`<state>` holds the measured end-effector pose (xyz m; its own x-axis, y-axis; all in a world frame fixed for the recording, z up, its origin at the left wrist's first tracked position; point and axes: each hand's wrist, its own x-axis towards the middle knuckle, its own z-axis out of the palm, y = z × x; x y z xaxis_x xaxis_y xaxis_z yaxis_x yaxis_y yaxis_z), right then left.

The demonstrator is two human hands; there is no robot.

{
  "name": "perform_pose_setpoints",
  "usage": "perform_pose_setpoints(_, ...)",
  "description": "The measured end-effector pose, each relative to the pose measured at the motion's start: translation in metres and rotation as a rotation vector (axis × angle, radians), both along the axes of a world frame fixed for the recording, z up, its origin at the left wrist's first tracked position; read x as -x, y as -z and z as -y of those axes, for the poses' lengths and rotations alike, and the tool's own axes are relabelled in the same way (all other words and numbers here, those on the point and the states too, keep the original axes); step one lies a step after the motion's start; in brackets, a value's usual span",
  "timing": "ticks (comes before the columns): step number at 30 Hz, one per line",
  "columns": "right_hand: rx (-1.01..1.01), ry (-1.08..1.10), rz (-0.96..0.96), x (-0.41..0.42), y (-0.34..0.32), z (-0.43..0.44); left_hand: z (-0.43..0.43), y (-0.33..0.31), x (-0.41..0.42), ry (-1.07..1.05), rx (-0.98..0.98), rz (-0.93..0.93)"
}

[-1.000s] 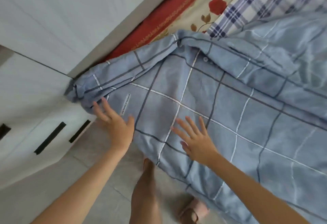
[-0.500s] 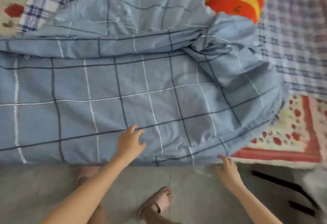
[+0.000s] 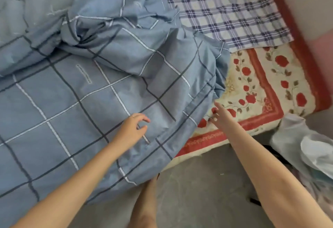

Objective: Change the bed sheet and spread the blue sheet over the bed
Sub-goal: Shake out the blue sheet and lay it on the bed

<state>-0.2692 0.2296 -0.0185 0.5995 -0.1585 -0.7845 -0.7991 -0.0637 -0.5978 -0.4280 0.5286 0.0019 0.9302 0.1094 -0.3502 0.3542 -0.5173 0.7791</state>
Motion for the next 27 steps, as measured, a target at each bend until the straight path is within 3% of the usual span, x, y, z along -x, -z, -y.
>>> perform_pose_setpoints(5, 0.009, 0.075, 0.030, -0.074, -0.006, -0.030, -0.014, -0.016, -0.040, -0.121, -0.052, -0.008)
perform_pose_setpoints(8, 0.104, -0.108, 0.316, -0.085, -0.021, -0.053, -0.006, -0.038, -0.061, -0.181, -0.033, 0.153)
perform_pose_setpoints(10, 0.098, -0.611, 0.596, -0.053, -0.043, -0.073, 0.009, -0.054, -0.083, -0.272, -0.009, 0.290)
perform_pose_setpoints(12, 0.080, -1.228, 0.736, 0.000, -0.054, -0.075, 0.034, -0.065, -0.107, -0.307, -0.046, 0.367)
perform_pose_setpoints(14, 0.145, -1.646, 0.833, 0.046, -0.055, -0.058, 0.065, -0.071, -0.132, -0.214, -0.194, 0.222)
perform_pose_setpoints(16, 0.115, -1.838, 0.838, 0.068, -0.056, -0.031, 0.098, -0.060, -0.147, -0.070, -0.415, -0.099)
perform_pose_setpoints(18, 0.100, -1.851, 0.786, 0.072, -0.055, -0.007, 0.118, -0.041, -0.148, -0.021, -0.586, -0.352)
perform_pose_setpoints(21, 0.123, -1.793, 0.699, 0.050, -0.055, 0.033, 0.125, -0.026, -0.140, -0.207, -0.723, -0.545)
perform_pose_setpoints(25, 0.073, -1.625, 0.399, 0.000, -0.058, 0.065, 0.112, -0.029, -0.113, -0.800, -0.743, -0.245)
perform_pose_setpoints(27, 0.068, -1.639, 0.288, -0.020, -0.058, 0.074, 0.109, -0.035, -0.101, -0.930, -0.761, -0.169)
